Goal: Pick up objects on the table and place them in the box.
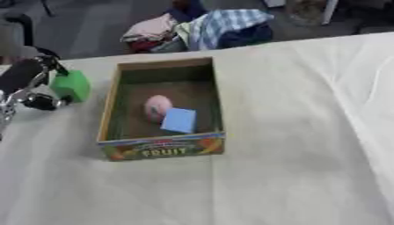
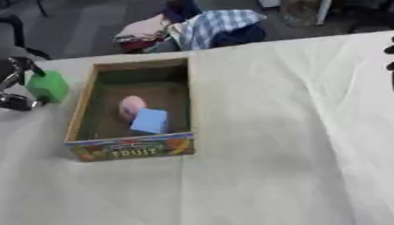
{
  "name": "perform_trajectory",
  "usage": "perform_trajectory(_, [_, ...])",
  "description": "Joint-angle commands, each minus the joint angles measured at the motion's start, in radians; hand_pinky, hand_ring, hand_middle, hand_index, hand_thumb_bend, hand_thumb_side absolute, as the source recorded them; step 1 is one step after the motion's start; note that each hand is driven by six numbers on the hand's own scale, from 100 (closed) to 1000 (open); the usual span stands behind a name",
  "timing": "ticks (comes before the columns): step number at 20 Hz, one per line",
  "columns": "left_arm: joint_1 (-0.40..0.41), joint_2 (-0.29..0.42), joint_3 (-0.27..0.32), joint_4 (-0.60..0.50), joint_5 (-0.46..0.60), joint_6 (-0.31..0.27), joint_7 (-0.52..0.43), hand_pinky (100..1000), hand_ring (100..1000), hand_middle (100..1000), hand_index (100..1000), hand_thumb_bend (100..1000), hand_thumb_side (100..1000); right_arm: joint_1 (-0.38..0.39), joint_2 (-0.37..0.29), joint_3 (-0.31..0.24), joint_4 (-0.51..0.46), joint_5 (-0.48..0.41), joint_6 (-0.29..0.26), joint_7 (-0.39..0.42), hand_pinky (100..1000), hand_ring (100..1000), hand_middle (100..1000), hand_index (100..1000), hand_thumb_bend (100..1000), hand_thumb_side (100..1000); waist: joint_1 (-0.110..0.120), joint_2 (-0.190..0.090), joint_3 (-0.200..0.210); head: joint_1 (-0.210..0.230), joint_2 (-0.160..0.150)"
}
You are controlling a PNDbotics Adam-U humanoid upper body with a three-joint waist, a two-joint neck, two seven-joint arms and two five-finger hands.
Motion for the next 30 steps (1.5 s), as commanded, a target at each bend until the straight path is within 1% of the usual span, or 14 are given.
perform_trajectory(1, [-0.010, 0.045, 0.002, -0.073, 0.089, -0.015, -0.019, 591, 403, 363, 479, 162, 257, -0.004, -0.024, -0.012, -0.008, -0.003, 0.004, 0.001, 571, 663, 745, 908, 100, 586, -0.006, -0.035, 0.007, 0.001, 0.002])
perform_trajectory(2, [-0.010, 0.049, -0.002, -0.105, 0.121, -0.019, -0.029, 591, 401, 359, 478, 285, 100, 0.000, -0.023, -0.013, -0.008, -0.002, 0.005, 0.002, 570, 663, 745, 908, 100, 570, -0.007, -0.042, 0.011, 0.004, 0.002])
perform_trajectory(6, [-0.039, 0.040, -0.032, -0.234, 0.220, -0.021, -0.086, 591, 403, 363, 480, 255, 100, 0.011, -0.013, -0.011, -0.007, -0.004, 0.009, 0.007, 570, 663, 745, 908, 100, 568, -0.014, -0.065, 0.021, 0.012, 0.009])
perform_trajectory(9, [-0.101, -0.013, -0.077, -0.285, 0.245, -0.024, -0.145, 597, 423, 384, 501, 236, 100, 0.013, -0.001, -0.008, -0.008, -0.007, 0.009, 0.012, 571, 663, 745, 908, 100, 564, -0.021, -0.080, 0.023, 0.026, 0.015])
perform_trajectory(12, [-0.166, -0.088, -0.125, -0.290, 0.218, -0.040, -0.198, 604, 450, 414, 535, 248, 100, 0.016, 0.009, -0.006, -0.007, -0.008, 0.010, 0.016, 570, 663, 745, 908, 100, 563, -0.026, -0.089, 0.021, 0.043, 0.018])
perform_trajectory(15, [-0.218, -0.172, -0.161, -0.264, 0.165, -0.061, -0.233, 614, 481, 454, 571, 233, 100, 0.015, 0.021, -0.004, -0.008, -0.011, 0.011, 0.020, 570, 663, 745, 908, 100, 562, -0.030, -0.093, 0.014, 0.062, 0.018])
perform_trajectory(17, [-0.240, -0.221, -0.175, -0.230, 0.122, -0.074, -0.247, 623, 505, 480, 613, 239, 100, 0.014, 0.029, -0.003, -0.009, -0.013, 0.013, 0.024, 569, 663, 745, 908, 100, 562, -0.031, -0.093, 0.008, 0.074, 0.018])
perform_trajectory(20, [-0.256, -0.275, -0.183, -0.175, 0.054, -0.089, -0.250, 631, 526, 501, 638, 245, 100, 0.013, 0.038, -0.002, -0.010, -0.014, 0.014, 0.028, 568, 662, 744, 908, 100, 562, -0.031, -0.094, -0.002, 0.086, 0.016])
perform_trajectory(21, [-0.258, -0.287, -0.185, -0.159, 0.034, -0.094, -0.248, 645, 563, 536, 691, 266, 148, 0.013, 0.039, -0.002, -0.010, -0.015, 0.015, 0.028, 568, 662, 744, 907, 100, 562, -0.030, -0.094, -0.004, 0.087, 0.016])
perform_trajectory(23, [-0.256, -0.303, -0.188, -0.140, 0.004, -0.104, -0.247, 698, 646, 640, 785, 329, 344, 0.016, 0.039, -0.003, -0.011, -0.016, 0.017, 0.029, 568, 662, 744, 907, 100, 562, -0.030, -0.095, -0.006, 0.089, 0.018])
perform_trajectory(24, [-0.252, -0.306, -0.190, -0.137, -0.006, -0.110, -0.249, 718, 677, 687, 813, 376, 479, 0.018, 0.038, -0.005, -0.010, -0.015, 0.018, 0.029, 567, 661, 744, 907, 100, 562, -0.029, -0.095, -0.005, 0.089, 0.019])
perform_trajectory(27, [-0.241, -0.303, -0.193, -0.143, -0.005, -0.126, -0.257, 776, 756, 791, 862, 507, 825, 0.024, 0.037, -0.008, -0.010, -0.016, 0.022, 0.029, 566, 661, 743, 907, 100, 562, -0.029, -0.099, -0.002, 0.087, 0.021])
perform_trajectory(29, [-0.232, -0.297, -0.190, -0.151, 0.023, -0.131, -0.264, 803, 794, 830, 883, 511, 927, 0.028, 0.038, -0.009, -0.011, -0.017, 0.023, 0.029, 566, 661, 743, 907, 100, 561, -0.031, -0.102, 0.003, 0.085, 0.022])
perform_trajectory(30, [-0.229, -0.291, -0.187, -0.156, 0.043, -0.130, -0.269, 813, 809, 845, 894, 509, 958, 0.029, 0.038, -0.009, -0.011, -0.017, 0.024, 0.029, 567, 661, 744, 907, 100, 566, -0.032, -0.104, 0.005, 0.083, 0.022])
